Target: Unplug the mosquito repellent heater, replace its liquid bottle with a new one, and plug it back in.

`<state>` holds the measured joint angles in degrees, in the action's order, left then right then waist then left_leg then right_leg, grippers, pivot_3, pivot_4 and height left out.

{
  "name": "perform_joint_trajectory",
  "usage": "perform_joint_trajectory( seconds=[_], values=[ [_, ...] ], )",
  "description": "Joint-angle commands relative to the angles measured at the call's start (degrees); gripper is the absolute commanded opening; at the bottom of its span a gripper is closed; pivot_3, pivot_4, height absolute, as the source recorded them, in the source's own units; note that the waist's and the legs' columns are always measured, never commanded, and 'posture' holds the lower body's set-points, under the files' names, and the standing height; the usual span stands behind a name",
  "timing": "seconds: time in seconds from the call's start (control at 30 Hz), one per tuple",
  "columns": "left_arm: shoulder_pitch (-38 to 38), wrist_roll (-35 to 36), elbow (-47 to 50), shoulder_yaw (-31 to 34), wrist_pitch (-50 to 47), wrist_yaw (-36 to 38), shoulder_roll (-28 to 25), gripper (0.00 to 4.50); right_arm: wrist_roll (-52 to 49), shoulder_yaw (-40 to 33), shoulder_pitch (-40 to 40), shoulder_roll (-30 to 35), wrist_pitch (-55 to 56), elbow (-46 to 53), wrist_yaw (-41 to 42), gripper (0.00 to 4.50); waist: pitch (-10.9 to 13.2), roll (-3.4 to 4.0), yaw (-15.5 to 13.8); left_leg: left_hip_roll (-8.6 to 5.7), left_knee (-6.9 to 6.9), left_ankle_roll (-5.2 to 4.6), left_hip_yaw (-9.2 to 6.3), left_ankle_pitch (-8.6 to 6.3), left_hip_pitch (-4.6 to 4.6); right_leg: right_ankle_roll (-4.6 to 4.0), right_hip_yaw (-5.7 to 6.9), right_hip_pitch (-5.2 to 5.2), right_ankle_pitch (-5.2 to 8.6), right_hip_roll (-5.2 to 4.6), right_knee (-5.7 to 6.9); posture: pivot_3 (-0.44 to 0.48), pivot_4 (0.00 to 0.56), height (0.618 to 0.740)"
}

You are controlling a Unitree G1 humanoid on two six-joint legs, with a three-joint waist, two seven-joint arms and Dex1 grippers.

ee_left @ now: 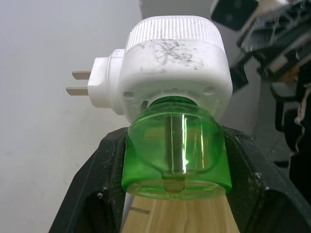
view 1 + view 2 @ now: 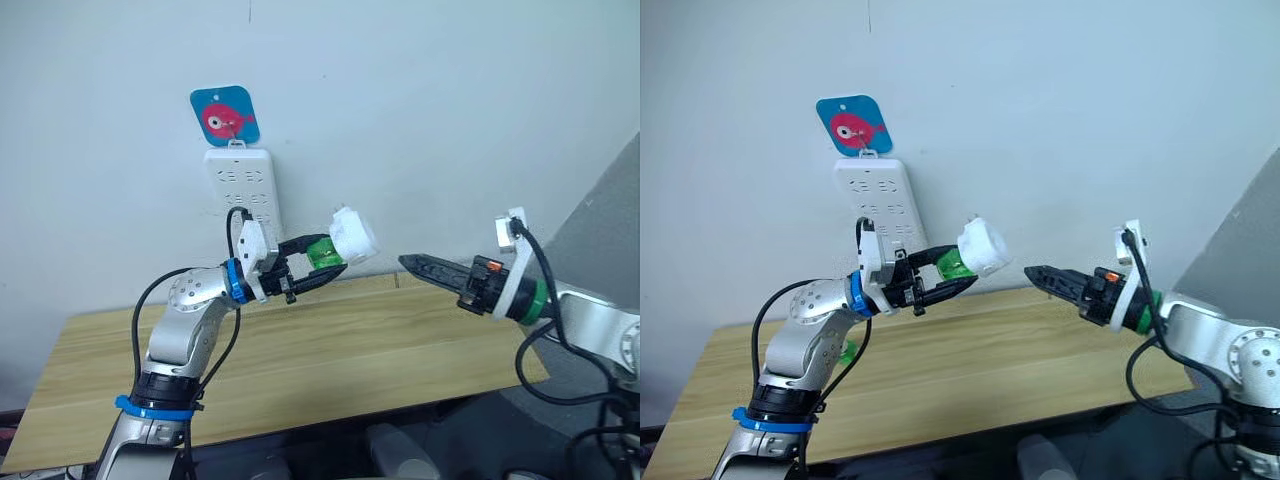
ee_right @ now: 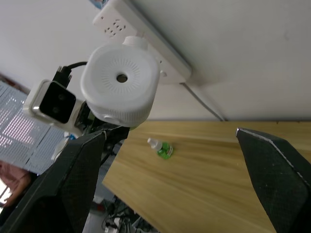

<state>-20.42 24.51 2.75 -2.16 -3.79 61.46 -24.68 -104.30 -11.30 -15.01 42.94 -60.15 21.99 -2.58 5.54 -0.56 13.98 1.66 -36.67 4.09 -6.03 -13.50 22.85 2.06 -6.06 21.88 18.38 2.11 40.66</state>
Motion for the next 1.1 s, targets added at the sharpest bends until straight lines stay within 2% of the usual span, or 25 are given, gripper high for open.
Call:
perform_joint_trajectory(
  seconds=[0.03, 0.2, 0.5, 0.7, 1.1],
  values=[
    [-0.10, -2.07, -0.74, -1.00, 7.10, 4.87, -1.99, 2.29, -7.37, 0.84, -1.38, 6.47, -3.61, -0.50, 5.25, 4.50, 0.08, 0.01, -0.10, 0.02, 0.00, 0.00, 0.00, 0.00, 0.00, 0.00, 0.00, 0.00, 0.00, 0.02, -0.01, -0.235, 0.064, 0.733],
    [0.50, -3.14, -1.74, -2.49, 11.16, 8.11, -3.02, 2.29, -8.70, 5.96, -3.13, 9.83, -4.37, -0.14, 6.98, 4.50, 0.12, 0.00, -0.14, 0.03, 0.00, 0.00, 0.01, 0.00, 0.01, 0.00, -0.03, -0.08, 0.00, 0.02, -0.22, -0.232, 0.072, 0.733],
    [1.43, -4.43, -1.49, -4.43, 15.35, 11.22, -4.16, 2.29, -8.70, 17.61, -10.99, 6.02, -3.02, -3.58, 0.74, 4.50, 0.48, 0.02, -0.47, 0.01, 0.04, 0.00, 0.14, -0.01, 0.08, 0.09, -0.37, -0.14, -0.05, 0.07, -0.58, -0.227, 0.080, 0.733],
    [2.24, -4.77, -1.33, -4.83, 16.65, 11.62, -4.74, 2.29, -8.70, 20.16, -14.11, 3.15, -3.58, -6.63, -0.75, 4.50, 0.55, 0.06, -1.11, 0.01, 0.05, -0.04, 0.40, -0.03, 0.08, 0.19, -0.68, -0.13, -0.07, 0.10, -0.71, -0.218, 0.081, 0.733],
    [2.09, -4.79, -0.57, -4.83, 16.82, 11.04, -4.78, 2.29, -8.70, 20.80, -15.78, -3.28, -3.64, -10.42, -1.62, 4.50, 0.58, 0.06, -1.53, 0.01, 0.05, -0.06, 0.44, -0.04, 0.07, 0.21, -0.74, -0.11, -0.07, 0.10, -0.70, -0.204, 0.072, 0.733]
  ],
)
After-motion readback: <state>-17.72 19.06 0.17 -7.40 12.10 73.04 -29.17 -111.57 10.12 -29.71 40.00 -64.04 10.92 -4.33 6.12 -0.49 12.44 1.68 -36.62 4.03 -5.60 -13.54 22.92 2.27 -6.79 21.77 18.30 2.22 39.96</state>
